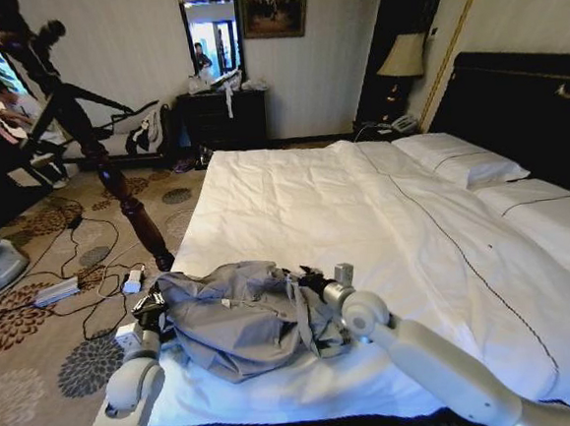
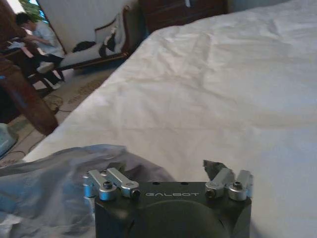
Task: Pick up the clothes from the bed and hang them on the clothes hanger.
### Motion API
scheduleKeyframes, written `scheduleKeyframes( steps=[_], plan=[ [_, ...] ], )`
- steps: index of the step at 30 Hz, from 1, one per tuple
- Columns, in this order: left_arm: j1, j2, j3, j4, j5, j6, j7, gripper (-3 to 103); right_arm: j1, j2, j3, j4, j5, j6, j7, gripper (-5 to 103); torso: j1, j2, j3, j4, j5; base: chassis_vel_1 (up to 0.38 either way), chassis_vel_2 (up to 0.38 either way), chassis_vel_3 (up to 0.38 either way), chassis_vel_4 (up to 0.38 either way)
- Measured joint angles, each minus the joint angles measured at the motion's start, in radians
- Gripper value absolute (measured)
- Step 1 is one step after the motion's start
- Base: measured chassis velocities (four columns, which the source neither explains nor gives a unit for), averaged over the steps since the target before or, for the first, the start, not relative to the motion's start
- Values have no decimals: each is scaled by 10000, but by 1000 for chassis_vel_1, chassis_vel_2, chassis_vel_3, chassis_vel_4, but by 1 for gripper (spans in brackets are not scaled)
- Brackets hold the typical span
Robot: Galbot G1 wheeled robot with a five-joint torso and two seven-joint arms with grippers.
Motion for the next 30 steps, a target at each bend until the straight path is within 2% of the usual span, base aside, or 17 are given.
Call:
scheduleKeyframes(
  steps=[2, 7, 12, 13, 15, 18, 19, 20, 25, 27, 30],
  plan=[
    [-3, 38, -58, 51, -19, -13, 0, 0, -36, -115, 106, -88, 108, -216, -290, 96, 0, 0, 0, 0, -1, 0, 0, 0, 0],
    [6, 28, -119, 75, -56, -19, -8, 0, -104, -98, -206, -165, -192, -401, -636, 100, 0, 0, 0, 0, 0, 0, 0, 0, 0],
    [22, 18, -155, 74, -69, -19, -39, 0, -1, 48, -589, -362, -544, -674, -651, 100, 0, 0, 0, 1, 0, 0, 0, 0, 0],
    [25, 23, -174, 58, -92, -15, -52, 0, 79, 115, -707, -483, -659, -755, -651, 103, 0, 0, 0, 1, 0, 0, 0, 0, 0],
    [26, 66, -199, 24, -137, 10, -73, 0, 212, 231, -871, -703, -852, -848, -662, 95, 0, 0, 0, 1, 0, 0, 0, 0, 0],
    [19, 86, -204, 21, -149, 18, -82, 0, 274, 277, -939, -819, -959, -879, -680, 90, 0, 0, 0, 1, -1, 0, 0, 0, 0],
    [12, 93, -205, 20, -155, 24, -86, 0, 318, 316, -987, -919, -1075, -886, -719, 85, 0, 0, 0, 1, -1, 0, 0, 0, 0],
    [12, 93, -205, 20, -155, 24, -86, 0, 318, 316, -987, -919, -1075, -886, -719, 85, 0, 0, 0, 1, -1, 0, 0, 0, 0],
    [-23, 40, -183, 55, -156, 32, -96, 0, 348, 381, -1097, -1105, -1257, -907, -714, 58, 0, 0, 0, 1, -1, 0, 0, 0, 0],
    [-36, 29, -168, 64, -155, 33, -97, 0, 343, 383, -1117, -1105, -1255, -911, -708, 58, 0, 0, 0, 1, -1, 0, 0, 0, 0],
    [-79, 20, -149, 87, -153, 39, -100, 0, 301, 383, -1158, -1042, -1238, -911, -745, 41, 0, -1, 0, 0, -1, 0, 0, 0, 0]
  ],
)
